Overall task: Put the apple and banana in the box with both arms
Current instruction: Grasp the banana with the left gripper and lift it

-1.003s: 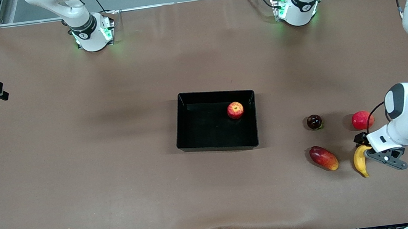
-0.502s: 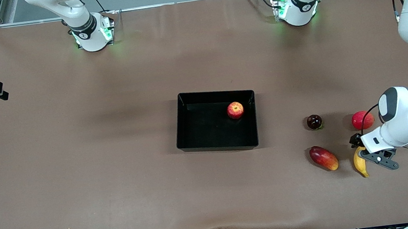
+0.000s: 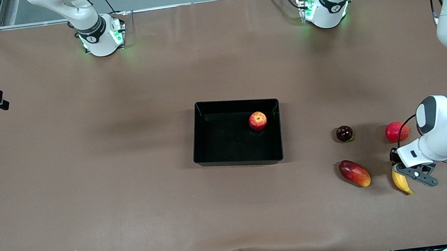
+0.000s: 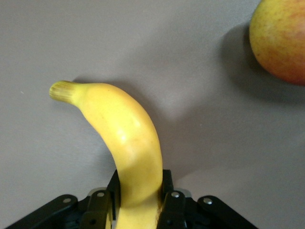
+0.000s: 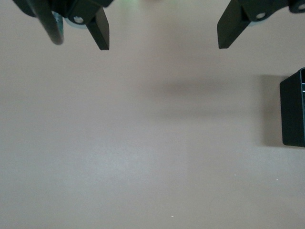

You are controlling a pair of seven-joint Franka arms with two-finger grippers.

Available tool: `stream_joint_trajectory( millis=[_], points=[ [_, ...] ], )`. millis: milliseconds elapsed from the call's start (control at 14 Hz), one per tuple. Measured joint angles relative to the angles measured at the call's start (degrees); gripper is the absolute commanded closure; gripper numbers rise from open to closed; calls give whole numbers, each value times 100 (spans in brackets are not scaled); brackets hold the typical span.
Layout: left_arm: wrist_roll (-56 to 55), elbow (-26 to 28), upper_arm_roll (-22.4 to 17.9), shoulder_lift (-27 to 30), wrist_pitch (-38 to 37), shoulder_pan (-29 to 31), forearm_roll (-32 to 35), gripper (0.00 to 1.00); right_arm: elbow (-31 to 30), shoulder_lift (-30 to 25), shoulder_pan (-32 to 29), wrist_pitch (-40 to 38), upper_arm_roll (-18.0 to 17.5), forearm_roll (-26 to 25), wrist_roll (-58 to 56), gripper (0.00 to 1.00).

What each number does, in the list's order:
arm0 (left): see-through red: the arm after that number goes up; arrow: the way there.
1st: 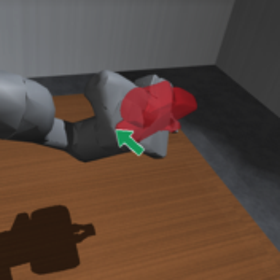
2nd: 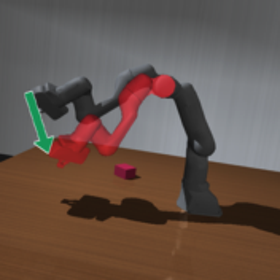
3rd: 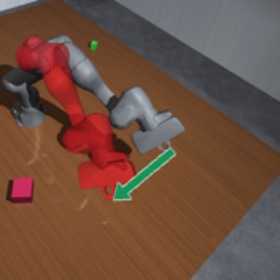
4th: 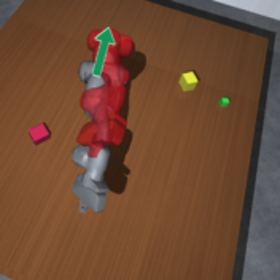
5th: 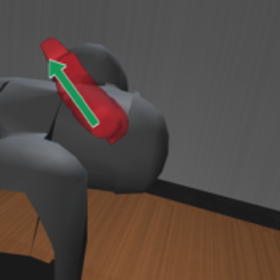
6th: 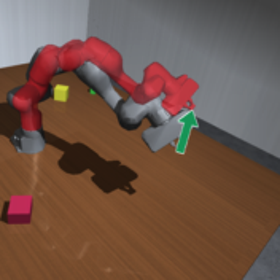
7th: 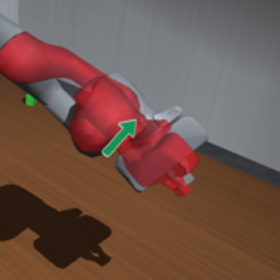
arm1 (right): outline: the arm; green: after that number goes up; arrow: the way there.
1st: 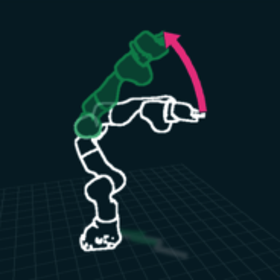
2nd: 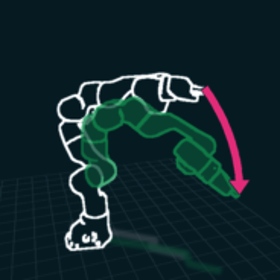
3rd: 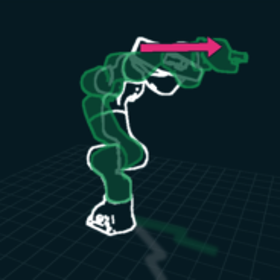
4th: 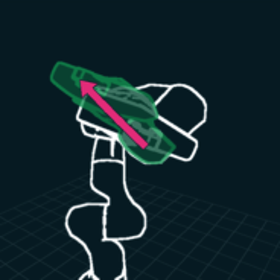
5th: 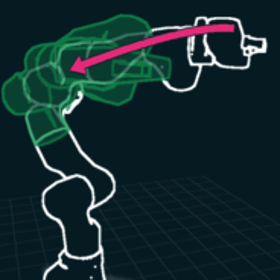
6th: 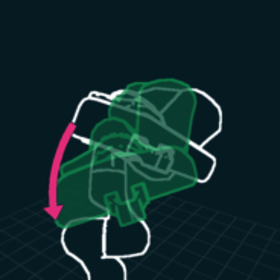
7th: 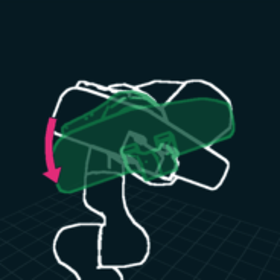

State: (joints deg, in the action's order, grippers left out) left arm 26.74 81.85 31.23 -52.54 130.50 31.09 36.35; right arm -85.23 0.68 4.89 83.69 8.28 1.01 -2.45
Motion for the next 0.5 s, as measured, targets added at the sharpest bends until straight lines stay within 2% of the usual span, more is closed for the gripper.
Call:
stream_joint_trajectory(
  millis=[143, 287, 502],
  points=[
    [607, -98, 141, 37, 21, 110, -1, 100, 0, 0, 0, 0, 0, 0, -2, 0],
    [1231, -241, 519, 107, 23, 303, -5, 100, 0, 0, 0, -1, 0, 0, -3, 0],
    [1375, -348, 1040, 444, -247, 451, -203, 100, 0, 0, 0, -2, 0, 0, -5, 0]
  ],
)
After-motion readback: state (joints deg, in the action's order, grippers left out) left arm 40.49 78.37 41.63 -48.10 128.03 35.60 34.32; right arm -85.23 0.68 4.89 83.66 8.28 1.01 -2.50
